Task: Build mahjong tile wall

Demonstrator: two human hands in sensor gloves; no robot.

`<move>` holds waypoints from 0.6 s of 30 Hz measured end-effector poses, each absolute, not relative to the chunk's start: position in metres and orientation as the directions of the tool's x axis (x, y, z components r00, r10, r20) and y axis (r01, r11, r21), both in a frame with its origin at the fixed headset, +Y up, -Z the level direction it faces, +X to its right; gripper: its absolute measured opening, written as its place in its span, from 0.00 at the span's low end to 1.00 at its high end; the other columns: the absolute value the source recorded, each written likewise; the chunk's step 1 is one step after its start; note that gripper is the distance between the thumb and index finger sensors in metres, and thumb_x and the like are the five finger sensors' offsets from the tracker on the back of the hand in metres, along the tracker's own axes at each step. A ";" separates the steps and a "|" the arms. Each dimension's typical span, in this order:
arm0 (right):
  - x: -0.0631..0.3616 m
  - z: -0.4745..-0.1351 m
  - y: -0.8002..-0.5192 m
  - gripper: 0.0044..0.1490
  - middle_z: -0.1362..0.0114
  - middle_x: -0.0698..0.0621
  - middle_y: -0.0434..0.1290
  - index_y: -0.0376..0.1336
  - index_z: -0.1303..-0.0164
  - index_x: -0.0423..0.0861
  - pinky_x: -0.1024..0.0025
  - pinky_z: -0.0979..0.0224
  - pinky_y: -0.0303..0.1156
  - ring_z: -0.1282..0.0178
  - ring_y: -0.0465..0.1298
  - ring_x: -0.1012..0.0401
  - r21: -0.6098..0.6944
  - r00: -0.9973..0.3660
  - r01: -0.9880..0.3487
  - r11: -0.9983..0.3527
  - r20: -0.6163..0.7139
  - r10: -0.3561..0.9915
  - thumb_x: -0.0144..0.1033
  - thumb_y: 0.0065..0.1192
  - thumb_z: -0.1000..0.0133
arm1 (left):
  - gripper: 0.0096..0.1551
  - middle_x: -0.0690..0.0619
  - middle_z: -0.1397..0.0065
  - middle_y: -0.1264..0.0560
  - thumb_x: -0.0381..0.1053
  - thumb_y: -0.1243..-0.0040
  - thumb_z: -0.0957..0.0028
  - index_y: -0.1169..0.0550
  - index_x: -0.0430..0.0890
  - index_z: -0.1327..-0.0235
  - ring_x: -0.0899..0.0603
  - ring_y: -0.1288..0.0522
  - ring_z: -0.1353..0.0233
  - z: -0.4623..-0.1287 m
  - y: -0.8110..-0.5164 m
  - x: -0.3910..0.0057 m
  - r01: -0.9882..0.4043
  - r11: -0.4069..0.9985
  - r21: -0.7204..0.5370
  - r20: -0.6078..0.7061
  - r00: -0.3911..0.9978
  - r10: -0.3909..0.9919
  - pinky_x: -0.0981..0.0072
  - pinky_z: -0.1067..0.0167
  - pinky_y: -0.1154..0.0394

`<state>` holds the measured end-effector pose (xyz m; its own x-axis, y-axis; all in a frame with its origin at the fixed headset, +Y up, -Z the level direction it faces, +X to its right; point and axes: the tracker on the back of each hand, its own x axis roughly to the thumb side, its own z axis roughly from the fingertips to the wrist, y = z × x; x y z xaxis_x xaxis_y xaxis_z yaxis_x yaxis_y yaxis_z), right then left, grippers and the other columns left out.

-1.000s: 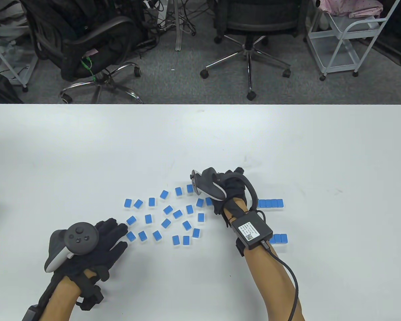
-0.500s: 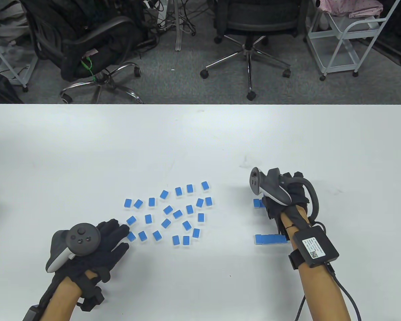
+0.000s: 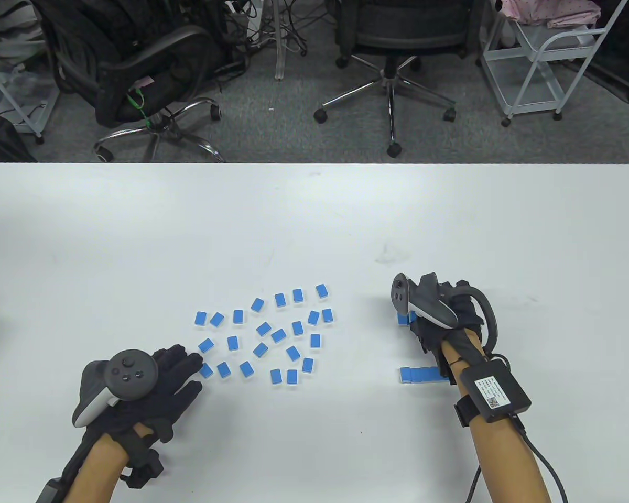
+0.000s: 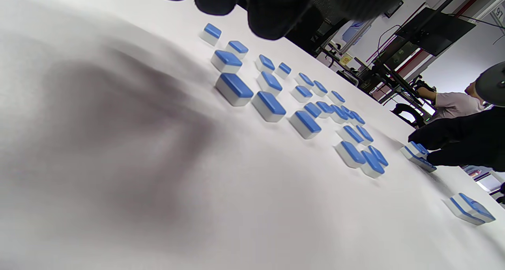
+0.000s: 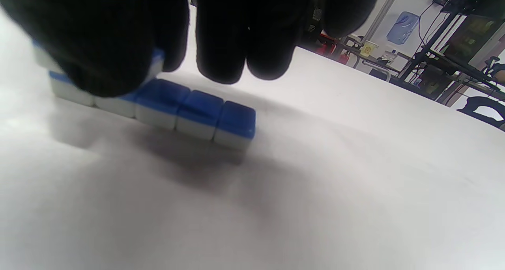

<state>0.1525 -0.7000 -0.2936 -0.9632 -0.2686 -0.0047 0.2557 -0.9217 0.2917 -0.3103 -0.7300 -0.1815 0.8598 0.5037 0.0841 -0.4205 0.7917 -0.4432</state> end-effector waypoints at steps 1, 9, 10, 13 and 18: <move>0.152 -0.294 -0.700 0.35 0.25 0.57 0.70 0.64 0.41 0.66 0.39 0.14 0.54 0.21 0.68 0.54 0.294 -0.964 0.254 -0.922 -0.004 -0.267 0.53 0.71 0.60 | 0.40 0.48 0.13 0.53 0.67 0.56 0.45 0.40 0.55 0.19 0.34 0.57 0.15 -0.182 -0.730 -0.310 -0.420 0.792 -0.444 0.084 0.860 0.504 0.30 0.24 0.56; 0.149 -0.289 -0.698 0.44 0.23 0.56 0.68 0.56 0.34 0.69 0.38 0.15 0.54 0.21 0.68 0.52 0.301 -0.978 0.205 -0.931 0.035 -0.204 0.55 0.71 0.61 | 0.40 0.48 0.13 0.53 0.67 0.56 0.45 0.39 0.55 0.19 0.34 0.57 0.15 -0.181 -0.730 -0.310 -0.418 0.793 -0.443 0.084 0.861 0.501 0.30 0.24 0.56; 0.146 -0.288 -0.697 0.44 0.22 0.55 0.66 0.55 0.33 0.71 0.38 0.15 0.53 0.20 0.67 0.52 0.300 -0.980 0.198 -0.933 0.055 -0.190 0.54 0.71 0.60 | 0.40 0.48 0.13 0.53 0.67 0.56 0.45 0.39 0.55 0.19 0.34 0.56 0.15 -0.181 -0.730 -0.310 -0.419 0.793 -0.443 0.084 0.861 0.502 0.30 0.24 0.56; 0.135 -0.284 -0.697 0.42 0.18 0.56 0.62 0.56 0.36 0.75 0.37 0.15 0.52 0.18 0.64 0.52 0.287 -0.974 0.216 -0.933 0.127 -0.186 0.50 0.73 0.60 | 0.40 0.48 0.13 0.53 0.67 0.56 0.45 0.40 0.56 0.19 0.34 0.56 0.15 -0.181 -0.730 -0.310 -0.419 0.793 -0.443 0.083 0.861 0.501 0.30 0.24 0.56; 0.127 -0.283 -0.703 0.36 0.18 0.56 0.62 0.62 0.41 0.75 0.37 0.15 0.52 0.18 0.64 0.52 0.280 -0.955 0.288 -0.916 0.156 -0.253 0.46 0.74 0.59 | 0.40 0.48 0.13 0.53 0.67 0.56 0.45 0.40 0.55 0.19 0.34 0.56 0.15 -0.180 -0.730 -0.310 -0.419 0.793 -0.442 0.085 0.861 0.501 0.30 0.24 0.56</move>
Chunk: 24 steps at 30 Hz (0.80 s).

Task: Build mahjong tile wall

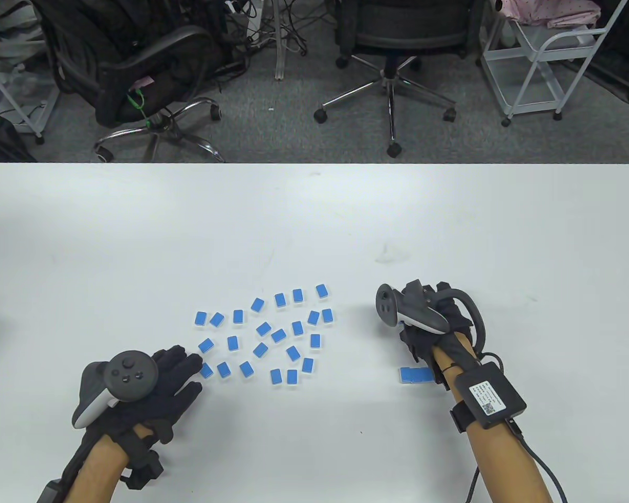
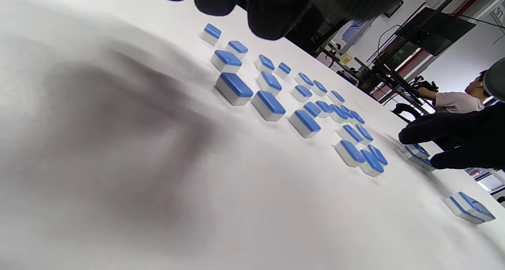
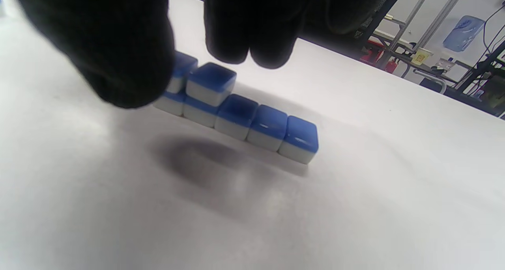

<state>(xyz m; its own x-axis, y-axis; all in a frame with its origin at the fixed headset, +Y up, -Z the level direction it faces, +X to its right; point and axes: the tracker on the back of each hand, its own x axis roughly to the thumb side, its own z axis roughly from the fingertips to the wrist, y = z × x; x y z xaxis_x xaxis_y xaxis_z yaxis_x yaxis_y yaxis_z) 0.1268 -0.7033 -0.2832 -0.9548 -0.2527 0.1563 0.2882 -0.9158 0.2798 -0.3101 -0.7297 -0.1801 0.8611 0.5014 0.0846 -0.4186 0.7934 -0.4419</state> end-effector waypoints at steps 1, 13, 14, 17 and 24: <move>0.127 -0.284 -0.704 0.35 0.18 0.56 0.62 0.62 0.42 0.75 0.37 0.15 0.52 0.18 0.64 0.52 0.282 -0.956 0.285 -0.916 0.153 -0.251 0.46 0.73 0.59 | 0.40 0.48 0.13 0.53 0.67 0.56 0.45 0.40 0.56 0.19 0.34 0.56 0.15 -0.180 -0.730 -0.310 -0.418 0.793 -0.443 0.085 0.861 0.501 0.30 0.24 0.56; 0.138 -0.287 -0.712 0.37 0.18 0.55 0.62 0.61 0.39 0.73 0.37 0.15 0.52 0.18 0.64 0.52 0.291 -0.975 0.207 -0.934 0.139 -0.172 0.47 0.73 0.59 | 0.40 0.48 0.13 0.53 0.67 0.56 0.45 0.39 0.55 0.19 0.34 0.56 0.15 -0.180 -0.730 -0.310 -0.417 0.795 -0.441 0.087 0.861 0.500 0.30 0.24 0.56; 0.137 -0.288 -0.711 0.38 0.18 0.55 0.62 0.60 0.38 0.72 0.37 0.15 0.52 0.18 0.65 0.52 0.284 -0.976 0.199 -0.938 0.144 -0.164 0.48 0.73 0.59 | 0.40 0.48 0.13 0.53 0.67 0.56 0.45 0.39 0.55 0.19 0.34 0.56 0.15 -0.180 -0.730 -0.310 -0.418 0.794 -0.441 0.086 0.861 0.501 0.30 0.24 0.56; 0.124 -0.287 -0.704 0.39 0.20 0.55 0.64 0.60 0.37 0.70 0.37 0.16 0.53 0.19 0.66 0.51 0.226 -0.976 0.179 -0.958 0.162 -0.144 0.50 0.72 0.60 | 0.40 0.48 0.13 0.53 0.67 0.56 0.45 0.39 0.55 0.19 0.34 0.56 0.15 -0.180 -0.730 -0.310 -0.419 0.794 -0.440 0.085 0.861 0.501 0.30 0.24 0.56; 0.055 -0.285 -0.702 0.37 0.31 0.56 0.76 0.65 0.38 0.61 0.41 0.19 0.60 0.31 0.76 0.53 0.095 -0.932 0.254 -0.962 0.289 -0.218 0.53 0.70 0.60 | 0.40 0.48 0.13 0.52 0.67 0.56 0.45 0.39 0.55 0.19 0.34 0.56 0.15 -0.180 -0.730 -0.310 -0.417 0.792 -0.446 0.084 0.861 0.501 0.30 0.24 0.56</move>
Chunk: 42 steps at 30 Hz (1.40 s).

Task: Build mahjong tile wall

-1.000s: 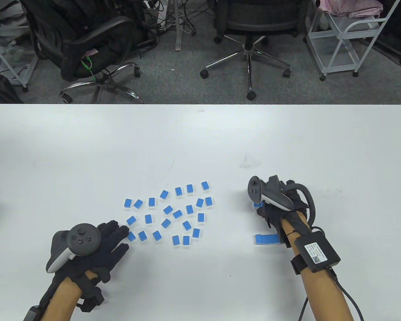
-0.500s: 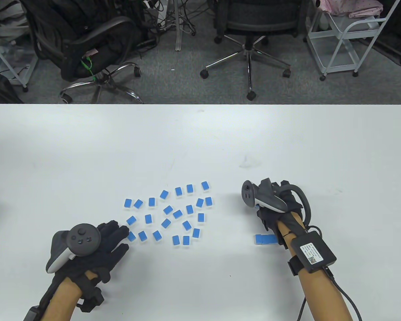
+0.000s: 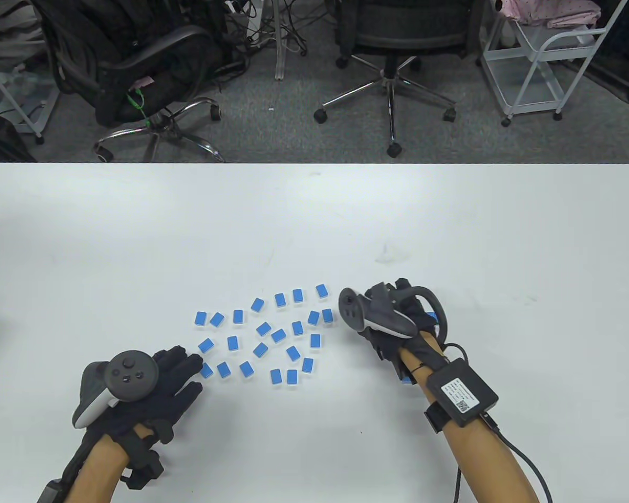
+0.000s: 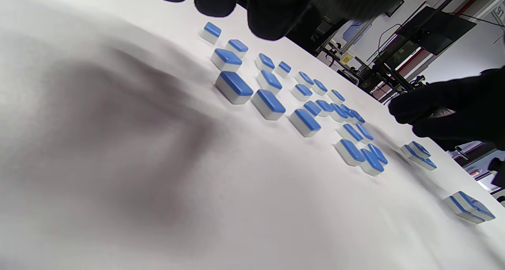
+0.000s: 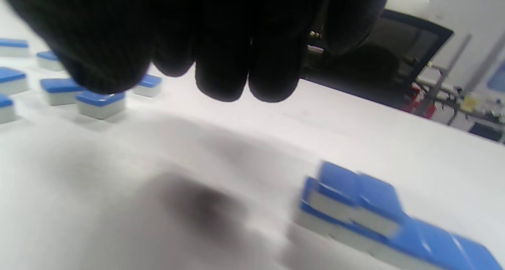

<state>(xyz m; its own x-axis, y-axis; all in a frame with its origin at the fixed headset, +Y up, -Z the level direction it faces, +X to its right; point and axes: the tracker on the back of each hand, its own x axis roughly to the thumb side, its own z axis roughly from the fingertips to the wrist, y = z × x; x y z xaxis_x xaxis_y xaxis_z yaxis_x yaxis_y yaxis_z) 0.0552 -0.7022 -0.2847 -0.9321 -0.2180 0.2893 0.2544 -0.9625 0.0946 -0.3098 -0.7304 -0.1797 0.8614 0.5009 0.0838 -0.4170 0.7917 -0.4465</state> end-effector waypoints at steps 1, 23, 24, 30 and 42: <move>0.042 -0.285 -0.706 0.39 0.31 0.57 0.76 0.62 0.36 0.62 0.41 0.19 0.61 0.31 0.76 0.53 0.077 -0.916 0.301 -0.951 0.302 -0.265 0.54 0.70 0.60 | 0.40 0.47 0.13 0.52 0.67 0.56 0.45 0.39 0.55 0.19 0.34 0.56 0.15 -0.180 -0.730 -0.310 -0.416 0.791 -0.448 0.084 0.862 0.500 0.30 0.24 0.56; 0.075 -0.293 -0.682 0.35 0.35 0.57 0.76 0.65 0.42 0.61 0.42 0.19 0.62 0.30 0.75 0.54 0.085 -0.931 0.335 -0.938 0.181 -0.316 0.55 0.70 0.61 | 0.40 0.48 0.13 0.52 0.67 0.56 0.45 0.39 0.55 0.19 0.34 0.56 0.15 -0.180 -0.729 -0.311 -0.417 0.797 -0.437 0.095 0.860 0.501 0.30 0.24 0.56; 0.092 -0.297 -0.674 0.35 0.31 0.56 0.74 0.65 0.42 0.61 0.42 0.18 0.60 0.27 0.73 0.53 0.100 -0.946 0.314 -0.944 0.124 -0.301 0.55 0.70 0.61 | 0.40 0.47 0.13 0.52 0.67 0.56 0.45 0.39 0.55 0.19 0.34 0.56 0.15 -0.180 -0.729 -0.310 -0.417 0.796 -0.438 0.095 0.860 0.502 0.30 0.24 0.56; 0.167 -0.308 -0.678 0.35 0.23 0.56 0.66 0.62 0.39 0.63 0.40 0.14 0.53 0.20 0.65 0.53 0.261 -0.946 0.277 -0.925 -0.096 -0.310 0.53 0.69 0.58 | 0.40 0.47 0.13 0.52 0.67 0.56 0.45 0.39 0.55 0.19 0.34 0.56 0.15 -0.181 -0.730 -0.310 -0.416 0.795 -0.442 0.091 0.861 0.501 0.30 0.24 0.56; 0.180 -0.304 -0.724 0.35 0.23 0.57 0.67 0.62 0.40 0.66 0.40 0.14 0.54 0.20 0.67 0.53 0.327 -0.956 0.261 -0.908 -0.041 -0.290 0.52 0.71 0.60 | 0.40 0.47 0.13 0.52 0.67 0.56 0.45 0.39 0.55 0.19 0.34 0.56 0.15 -0.182 -0.731 -0.310 -0.420 0.787 -0.451 0.073 0.862 0.502 0.30 0.24 0.56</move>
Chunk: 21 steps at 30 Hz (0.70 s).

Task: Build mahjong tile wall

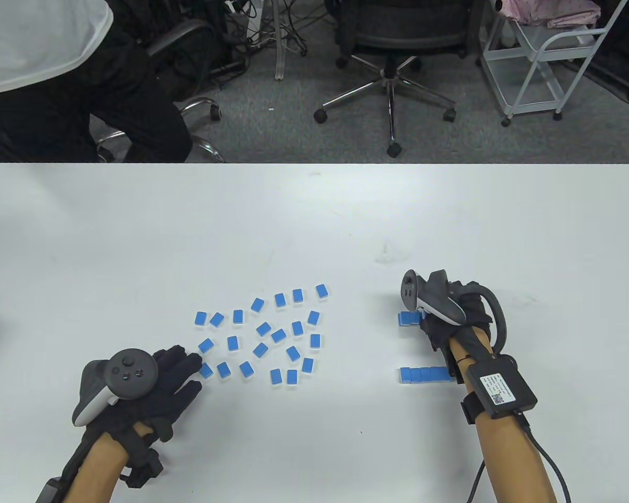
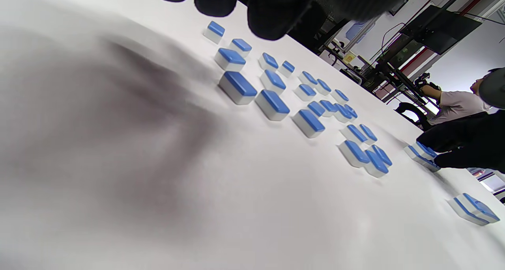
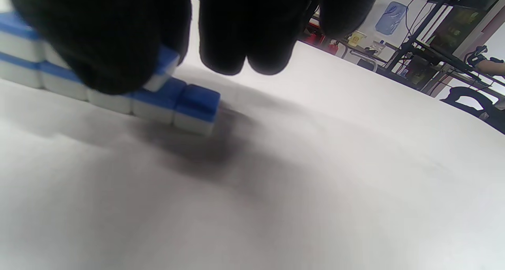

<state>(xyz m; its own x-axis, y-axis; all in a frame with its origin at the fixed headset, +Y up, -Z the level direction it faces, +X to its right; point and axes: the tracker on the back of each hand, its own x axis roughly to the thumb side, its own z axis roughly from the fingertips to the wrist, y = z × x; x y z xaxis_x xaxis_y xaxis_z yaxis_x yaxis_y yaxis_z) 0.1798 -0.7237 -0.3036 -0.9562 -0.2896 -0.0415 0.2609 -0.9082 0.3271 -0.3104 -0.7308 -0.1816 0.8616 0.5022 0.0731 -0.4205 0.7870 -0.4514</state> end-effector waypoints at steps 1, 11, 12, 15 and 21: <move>0.180 -0.303 -0.724 0.36 0.23 0.57 0.67 0.62 0.39 0.66 0.40 0.15 0.55 0.21 0.67 0.53 0.327 -0.956 0.263 -0.908 -0.038 -0.290 0.51 0.71 0.60 | 0.40 0.47 0.13 0.52 0.67 0.56 0.45 0.39 0.55 0.19 0.34 0.56 0.15 -0.182 -0.731 -0.310 -0.420 0.786 -0.453 0.072 0.862 0.502 0.30 0.24 0.56; 0.175 -0.306 -0.730 0.35 0.26 0.57 0.70 0.64 0.40 0.65 0.40 0.15 0.56 0.22 0.70 0.54 0.297 -0.965 0.241 -0.924 -0.026 -0.260 0.48 0.74 0.59 | 0.40 0.47 0.13 0.52 0.67 0.56 0.45 0.39 0.55 0.19 0.34 0.56 0.15 -0.182 -0.731 -0.310 -0.420 0.786 -0.454 0.073 0.862 0.502 0.30 0.24 0.56; 0.174 -0.306 -0.730 0.36 0.26 0.57 0.70 0.64 0.40 0.65 0.40 0.16 0.56 0.23 0.70 0.54 0.297 -0.965 0.244 -0.923 -0.023 -0.262 0.48 0.74 0.61 | 0.40 0.48 0.13 0.52 0.67 0.56 0.45 0.39 0.55 0.19 0.34 0.56 0.15 -0.182 -0.731 -0.310 -0.420 0.786 -0.453 0.073 0.862 0.502 0.30 0.24 0.56; 0.171 -0.306 -0.731 0.36 0.26 0.57 0.70 0.64 0.40 0.65 0.40 0.16 0.56 0.22 0.70 0.54 0.291 -0.962 0.255 -0.922 -0.016 -0.271 0.48 0.74 0.61 | 0.40 0.47 0.13 0.52 0.67 0.56 0.45 0.40 0.56 0.19 0.34 0.56 0.15 -0.182 -0.731 -0.310 -0.420 0.787 -0.453 0.073 0.862 0.502 0.30 0.24 0.56; 0.169 -0.306 -0.732 0.35 0.26 0.57 0.70 0.64 0.40 0.65 0.40 0.16 0.56 0.22 0.70 0.54 0.290 -0.965 0.248 -0.924 -0.013 -0.263 0.48 0.74 0.59 | 0.40 0.47 0.13 0.52 0.67 0.56 0.45 0.39 0.55 0.19 0.34 0.56 0.15 -0.182 -0.731 -0.311 -0.419 0.788 -0.450 0.075 0.862 0.501 0.30 0.24 0.56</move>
